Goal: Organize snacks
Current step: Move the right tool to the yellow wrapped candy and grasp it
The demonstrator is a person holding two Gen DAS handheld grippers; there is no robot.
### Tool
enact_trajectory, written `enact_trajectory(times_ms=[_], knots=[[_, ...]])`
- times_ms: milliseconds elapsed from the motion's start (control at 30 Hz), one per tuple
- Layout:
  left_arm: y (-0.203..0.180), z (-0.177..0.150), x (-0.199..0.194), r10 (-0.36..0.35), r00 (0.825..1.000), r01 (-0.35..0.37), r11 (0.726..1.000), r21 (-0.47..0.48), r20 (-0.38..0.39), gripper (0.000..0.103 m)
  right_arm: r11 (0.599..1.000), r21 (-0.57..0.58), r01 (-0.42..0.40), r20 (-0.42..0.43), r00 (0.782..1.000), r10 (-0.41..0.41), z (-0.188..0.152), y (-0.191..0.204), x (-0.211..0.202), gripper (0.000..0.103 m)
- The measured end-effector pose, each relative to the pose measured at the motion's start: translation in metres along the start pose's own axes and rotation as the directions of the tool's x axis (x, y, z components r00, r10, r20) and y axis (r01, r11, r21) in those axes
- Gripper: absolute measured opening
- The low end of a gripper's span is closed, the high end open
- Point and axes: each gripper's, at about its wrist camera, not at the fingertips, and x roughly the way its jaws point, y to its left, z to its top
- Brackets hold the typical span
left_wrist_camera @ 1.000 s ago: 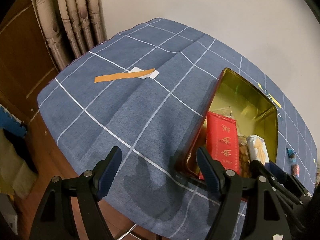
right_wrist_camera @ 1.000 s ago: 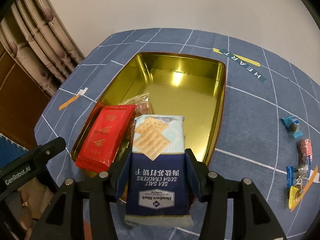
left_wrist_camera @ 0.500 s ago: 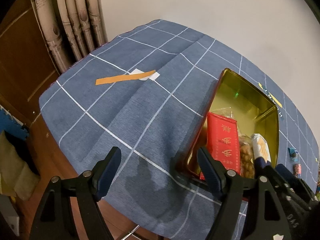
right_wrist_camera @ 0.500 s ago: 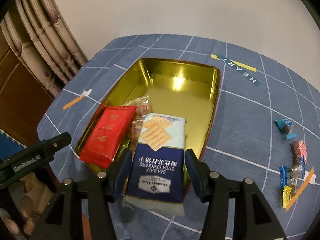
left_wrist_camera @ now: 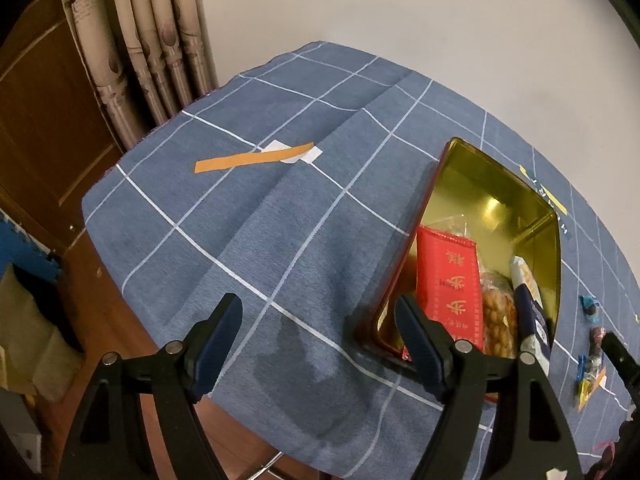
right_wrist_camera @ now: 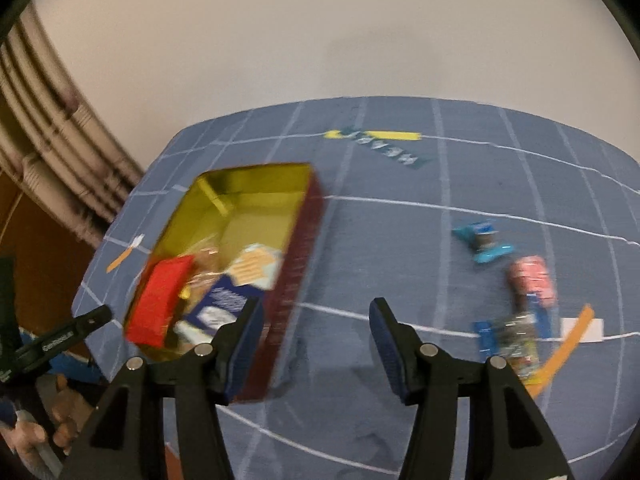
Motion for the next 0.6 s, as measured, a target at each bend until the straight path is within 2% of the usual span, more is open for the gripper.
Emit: enact_trajectory(times_ms=[200, 333, 500, 600], knots=[[-0.002, -0.001, 0.0, 0.007, 1.0, -0.007, 1.0, 0.012, -0.002, 0.076, 0.987, 0.079, 0.142, -0.058, 0.989, -0.138, -0.017, -0.072, -0.004, 0.056], [-0.004, -0.001, 0.001, 0.009, 1.0, -0.009, 1.0, 0.016, -0.01, 0.076, 0.968, 0.178, 0.176, -0.136, 0.979, -0.153, -0.034, -0.108, -0.008, 0.056], [-0.005, -0.001, 0.002, 0.009, 1.0, -0.009, 1.0, 0.019, -0.013, 0.076, 0.934, 0.323, 0.149, -0.191, 0.978, -0.09, -0.044, -0.128, -0.006, 0.056], [-0.004, -0.001, 0.002, 0.006, 1.0, -0.005, 1.0, 0.014, -0.014, 0.076, 0.89, 0.436, 0.136, -0.217, 0.975, -0.042, -0.044, -0.135, -0.003, 0.056]])
